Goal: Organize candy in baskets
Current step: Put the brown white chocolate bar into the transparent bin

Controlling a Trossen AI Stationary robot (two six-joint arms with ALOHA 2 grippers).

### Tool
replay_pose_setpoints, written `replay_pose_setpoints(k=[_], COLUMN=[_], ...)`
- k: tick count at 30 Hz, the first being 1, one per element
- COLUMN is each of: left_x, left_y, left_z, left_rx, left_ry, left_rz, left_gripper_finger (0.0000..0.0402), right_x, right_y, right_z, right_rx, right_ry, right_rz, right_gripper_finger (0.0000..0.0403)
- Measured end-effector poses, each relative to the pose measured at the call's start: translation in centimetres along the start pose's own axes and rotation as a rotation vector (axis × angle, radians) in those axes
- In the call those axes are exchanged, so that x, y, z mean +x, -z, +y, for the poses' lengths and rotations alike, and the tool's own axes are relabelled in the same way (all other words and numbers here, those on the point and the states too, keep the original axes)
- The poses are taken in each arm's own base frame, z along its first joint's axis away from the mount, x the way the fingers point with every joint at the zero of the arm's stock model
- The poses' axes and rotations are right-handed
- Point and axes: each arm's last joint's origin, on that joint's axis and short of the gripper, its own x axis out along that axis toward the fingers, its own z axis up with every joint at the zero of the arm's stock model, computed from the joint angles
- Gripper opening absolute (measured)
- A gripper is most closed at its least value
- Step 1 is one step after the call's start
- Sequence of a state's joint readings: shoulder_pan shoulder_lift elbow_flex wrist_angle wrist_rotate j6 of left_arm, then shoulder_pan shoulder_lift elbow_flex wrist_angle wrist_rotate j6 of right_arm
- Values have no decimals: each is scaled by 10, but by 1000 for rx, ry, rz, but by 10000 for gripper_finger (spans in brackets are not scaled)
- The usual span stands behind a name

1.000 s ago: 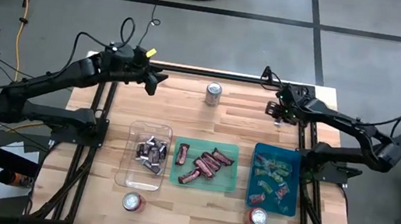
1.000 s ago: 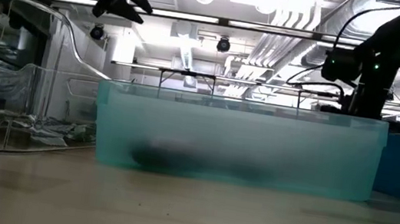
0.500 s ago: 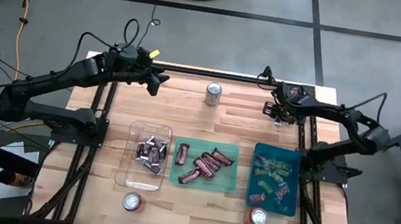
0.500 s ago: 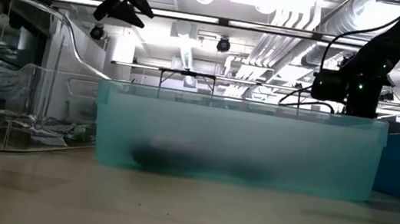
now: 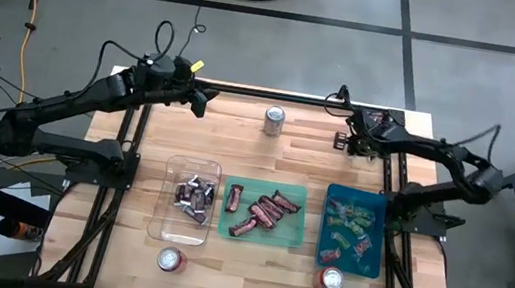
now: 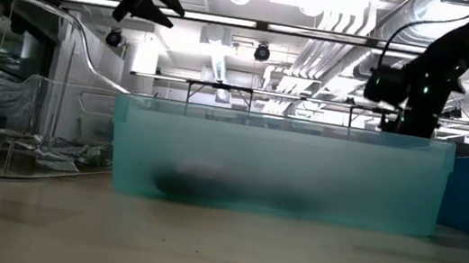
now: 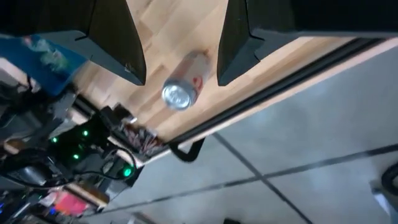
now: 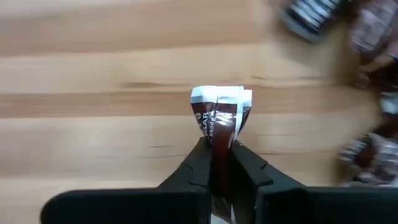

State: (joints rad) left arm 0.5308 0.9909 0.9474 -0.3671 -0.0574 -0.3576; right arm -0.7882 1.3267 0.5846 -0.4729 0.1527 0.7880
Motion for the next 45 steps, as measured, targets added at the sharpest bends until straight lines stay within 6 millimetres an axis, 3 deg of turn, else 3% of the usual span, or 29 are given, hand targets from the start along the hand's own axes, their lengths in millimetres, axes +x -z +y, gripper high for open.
replay_pose_setpoints(k=[5,12,17,22,26,34,39,45], left_x=[0,-1,4,19,38,71,77,76], left_y=[-6,-12,-11,-10,-7,9,14,14], left_z=[-2,-4,-4,-10,-26,-71,-82,-85], left_rx=[35,73,74,18,33,125,148,174], left_ry=[23,34,36,75,254,548,590,601], left_rz=[-68,-133,-114,-114,-98,-115,-143,-163], left_gripper_finger=[185,185,185,185,185,185,185,185], right_x=[-39,-120,-148,-147,-145,-162,-172,-182], right_y=[-1,-3,3,14,24,28,23,18], right_z=[19,58,71,84,99,154,178,192], right_rx=[-55,-317,-390,-403,-439,-678,-835,-949], right_ry=[-278,-933,-1196,-1253,-1296,-1298,-1244,-1234], right_rz=[-171,-619,-771,-756,-729,-763,-699,-638], right_gripper_finger=[6,4,4,4,4,4,6,5])
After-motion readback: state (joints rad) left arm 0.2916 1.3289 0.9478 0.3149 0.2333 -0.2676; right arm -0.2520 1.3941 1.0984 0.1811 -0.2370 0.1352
